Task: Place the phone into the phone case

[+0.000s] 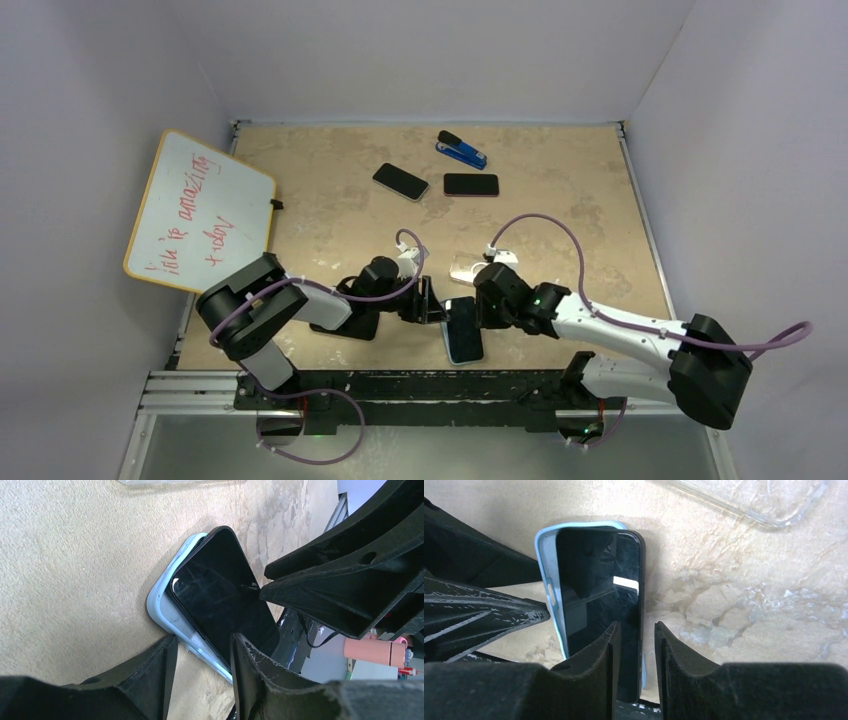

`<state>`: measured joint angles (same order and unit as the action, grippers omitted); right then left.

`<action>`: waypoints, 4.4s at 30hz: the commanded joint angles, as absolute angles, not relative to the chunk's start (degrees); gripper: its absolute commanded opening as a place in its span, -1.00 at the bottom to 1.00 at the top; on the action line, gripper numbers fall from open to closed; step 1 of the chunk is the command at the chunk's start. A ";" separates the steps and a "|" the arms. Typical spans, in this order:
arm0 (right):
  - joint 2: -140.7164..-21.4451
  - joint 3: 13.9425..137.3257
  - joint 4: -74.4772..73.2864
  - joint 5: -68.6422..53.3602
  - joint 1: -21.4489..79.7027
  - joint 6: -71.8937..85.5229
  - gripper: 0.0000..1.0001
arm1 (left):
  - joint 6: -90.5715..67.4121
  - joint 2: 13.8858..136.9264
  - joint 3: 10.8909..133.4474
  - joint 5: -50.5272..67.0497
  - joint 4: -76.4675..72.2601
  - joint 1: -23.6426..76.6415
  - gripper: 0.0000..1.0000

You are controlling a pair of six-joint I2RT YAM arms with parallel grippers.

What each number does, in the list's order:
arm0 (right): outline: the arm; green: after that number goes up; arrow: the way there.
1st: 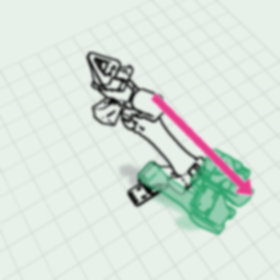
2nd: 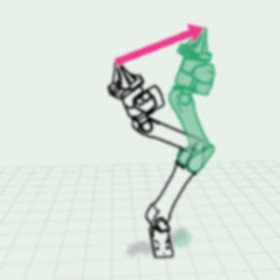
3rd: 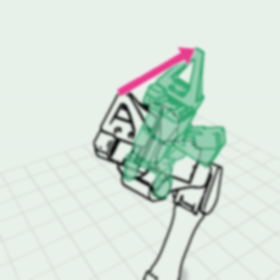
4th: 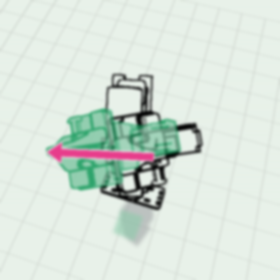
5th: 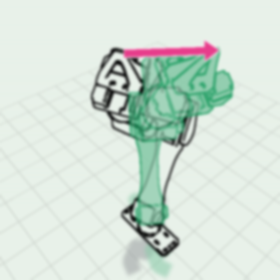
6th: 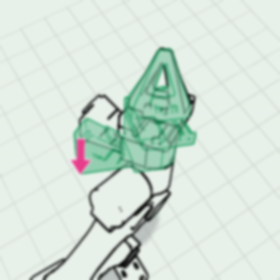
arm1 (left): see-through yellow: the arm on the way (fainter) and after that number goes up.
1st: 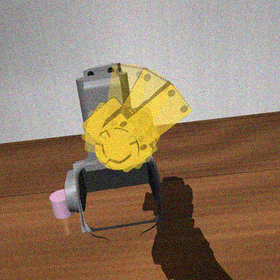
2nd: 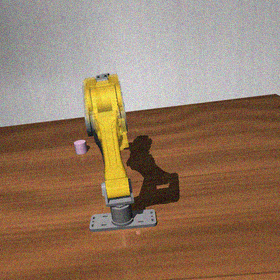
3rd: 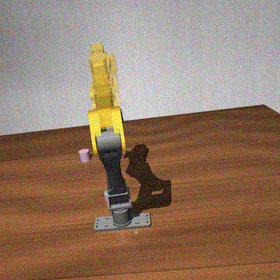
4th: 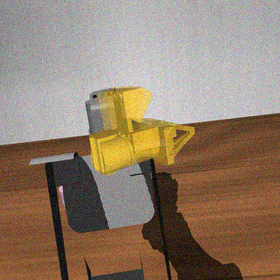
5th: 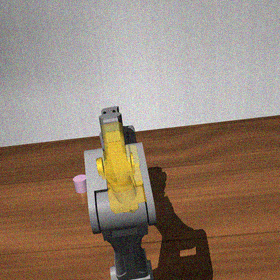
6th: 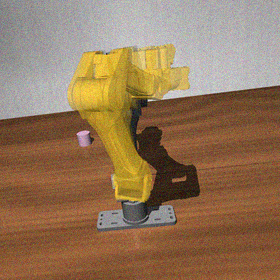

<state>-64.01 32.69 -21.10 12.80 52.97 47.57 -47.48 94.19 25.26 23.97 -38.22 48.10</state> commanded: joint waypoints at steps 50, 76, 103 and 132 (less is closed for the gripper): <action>-53.95 24.91 -14.36 6.88 52.54 51.43 0.23 | -52.21 87.84 26.79 17.19 -26.87 49.66 -0.08; -53.21 10.92 22.07 -3.72 52.34 66.41 0.54 | -57.11 89.29 22.40 19.27 -28.84 51.05 -0.49; -58.76 13.29 26.25 -7.47 52.12 63.96 -0.40 | -57.13 81.64 18.46 19.23 -30.13 51.08 -0.50; -35.30 20.78 10.23 0.60 52.12 58.50 -1.00 | -53.89 55.74 24.30 15.30 -11.01 50.98 0.63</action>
